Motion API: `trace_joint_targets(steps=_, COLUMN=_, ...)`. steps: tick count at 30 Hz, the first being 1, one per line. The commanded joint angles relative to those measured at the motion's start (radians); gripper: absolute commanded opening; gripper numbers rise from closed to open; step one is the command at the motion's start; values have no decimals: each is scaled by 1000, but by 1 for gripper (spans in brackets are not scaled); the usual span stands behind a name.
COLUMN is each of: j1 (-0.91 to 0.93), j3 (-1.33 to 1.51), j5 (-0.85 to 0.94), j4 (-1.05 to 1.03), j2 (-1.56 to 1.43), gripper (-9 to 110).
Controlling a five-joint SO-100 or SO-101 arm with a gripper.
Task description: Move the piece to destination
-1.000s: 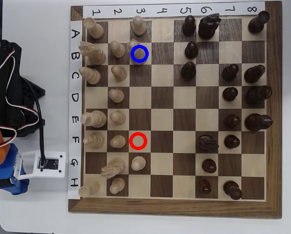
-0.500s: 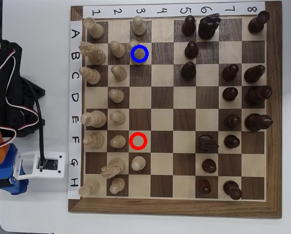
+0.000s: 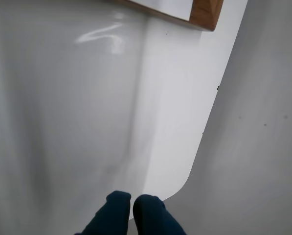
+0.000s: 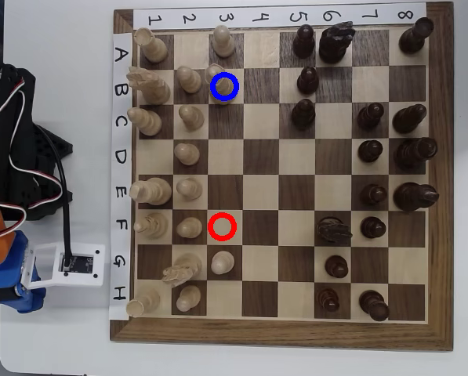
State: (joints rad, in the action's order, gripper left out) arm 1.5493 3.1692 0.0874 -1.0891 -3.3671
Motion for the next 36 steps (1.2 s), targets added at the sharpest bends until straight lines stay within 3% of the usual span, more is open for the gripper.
trace_joint_targets(steps=1, j1=28, j3=-46, j5=-12, j4=-6, j2=-60, gripper=0)
trace_joint_targets(steps=36, j1=61, j3=-44, j5=-23, j4=-8, j2=-60, gripper=0)
